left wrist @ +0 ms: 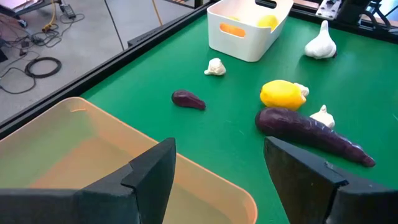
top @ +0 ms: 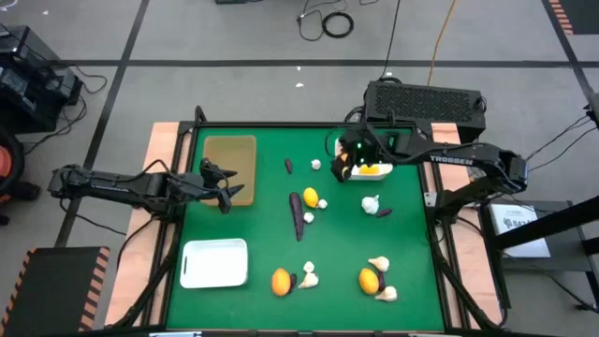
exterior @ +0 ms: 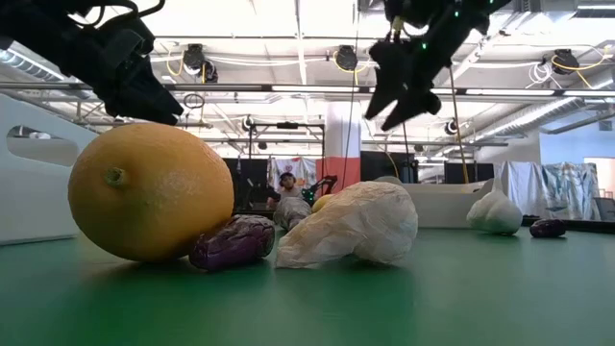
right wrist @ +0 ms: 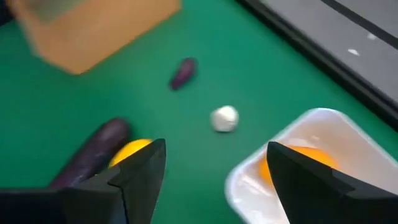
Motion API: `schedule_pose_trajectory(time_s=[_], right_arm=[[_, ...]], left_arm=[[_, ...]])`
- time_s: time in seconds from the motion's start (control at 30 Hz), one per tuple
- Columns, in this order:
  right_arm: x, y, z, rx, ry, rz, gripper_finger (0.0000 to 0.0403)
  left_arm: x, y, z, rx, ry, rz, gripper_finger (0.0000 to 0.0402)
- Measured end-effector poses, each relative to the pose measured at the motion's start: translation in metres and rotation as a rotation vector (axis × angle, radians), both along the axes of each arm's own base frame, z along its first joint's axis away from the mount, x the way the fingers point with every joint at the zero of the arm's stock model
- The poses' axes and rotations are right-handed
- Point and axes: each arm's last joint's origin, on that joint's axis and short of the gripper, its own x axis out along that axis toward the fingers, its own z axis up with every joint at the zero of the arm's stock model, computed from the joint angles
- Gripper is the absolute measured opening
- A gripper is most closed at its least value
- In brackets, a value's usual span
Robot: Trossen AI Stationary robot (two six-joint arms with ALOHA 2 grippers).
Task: Sort produce into baskets
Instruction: Put the lemon into the top white bin
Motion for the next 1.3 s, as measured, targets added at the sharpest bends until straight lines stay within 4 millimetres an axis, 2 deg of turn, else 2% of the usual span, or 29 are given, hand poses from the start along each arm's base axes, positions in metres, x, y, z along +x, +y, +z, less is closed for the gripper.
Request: schedule_pose_trajectory(time_s=[0.27, 0.43, 0.53, 0.7, 0.83, 0.93, 1.07, 1.3], right_arm=[[0.015, 0.058, 0.002, -0.018, -0.015, 0.217, 0.0269], [0.026, 0.09, 0.002, 0.002, -0.088, 0.301, 0.0269], [0.035, 0.117, -0.002, -0.012, -0.111, 0.476, 0.0269], [0.056, 0.164, -0.019, -0.211, -0.185, 0.857, 0.0269], [0.072, 0.194, -0.035, -0.392, -0.268, 1.034, 0.0269], [0.084, 0.207, -0.047, -0.47, -0.343, 1.077, 0.0269], [0.105, 0.218, -0.059, -0.473, -0.365, 1.082, 0.0269], [0.151, 0.236, -0.048, -0.269, -0.251, 1.214, 0.027]], left_arm=[[0.0, 0.0, 0.0, 0.0, 0.005, 0.0, 0.0251], [0.001, 0.0, 0.001, -0.001, -0.018, -0.001, 0.0251], [0.002, 0.0, 0.001, -0.001, -0.02, -0.001, 0.0251], [0.004, 0.0, 0.0, 0.0, -0.014, -0.002, 0.0251], [0.005, 0.0, -0.002, 0.0, 0.002, -0.001, 0.0251], [0.006, 0.0, -0.002, 0.0, 0.006, -0.002, 0.0251], [0.007, -0.001, -0.004, 0.0, 0.016, -0.003, 0.0251], [0.01, -0.001, -0.006, 0.0, 0.033, -0.004, 0.0251]])
